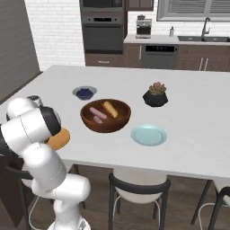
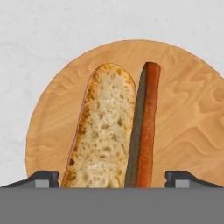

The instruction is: Place one bun and one sausage from the bowl on each plate.

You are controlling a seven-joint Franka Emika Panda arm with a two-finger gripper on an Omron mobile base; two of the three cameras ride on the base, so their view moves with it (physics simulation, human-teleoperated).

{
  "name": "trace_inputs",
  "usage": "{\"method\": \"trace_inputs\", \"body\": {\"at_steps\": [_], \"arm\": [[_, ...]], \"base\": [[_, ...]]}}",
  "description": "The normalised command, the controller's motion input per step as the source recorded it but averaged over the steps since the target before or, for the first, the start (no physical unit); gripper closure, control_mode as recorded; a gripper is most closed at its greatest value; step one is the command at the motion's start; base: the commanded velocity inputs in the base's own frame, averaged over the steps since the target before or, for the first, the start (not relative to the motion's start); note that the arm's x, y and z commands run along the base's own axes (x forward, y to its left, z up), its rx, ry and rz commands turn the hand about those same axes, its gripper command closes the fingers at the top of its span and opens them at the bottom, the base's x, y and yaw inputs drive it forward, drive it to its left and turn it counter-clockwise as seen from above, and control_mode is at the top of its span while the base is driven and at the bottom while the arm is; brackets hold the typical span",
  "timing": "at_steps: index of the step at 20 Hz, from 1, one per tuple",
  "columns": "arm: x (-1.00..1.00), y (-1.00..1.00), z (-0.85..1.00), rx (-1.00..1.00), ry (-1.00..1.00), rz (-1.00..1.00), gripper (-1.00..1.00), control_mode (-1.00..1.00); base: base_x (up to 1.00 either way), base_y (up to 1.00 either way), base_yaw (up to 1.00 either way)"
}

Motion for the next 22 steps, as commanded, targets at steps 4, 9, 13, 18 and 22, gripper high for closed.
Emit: {"method": "trace_inputs", "body": {"at_steps": [4,9,13,18,22], "arm": [[0.0,-0.19,0.35,0.03,-0.01,0.0,-1.0,-1.0],[-0.04,-0.95,0.7,0.05,-0.09,0.0,-1.0,-1.0],[0.04,-1.0,0.55,0.0,-0.04,-0.03,-1.0,-1.0],[0.63,-1.0,0.3,0.02,0.05,-0.1,-1.0,-1.0],[0.99,-1.0,0.01,0.06,0.16,-0.03,-1.0,-1.0]], "base": [[0.0,0.0,0.0],[0.0,0.0,0.0],[0.0,0.0,0.0],[0.0,0.0,0.0],[0.0,0.0,0.0]]}}
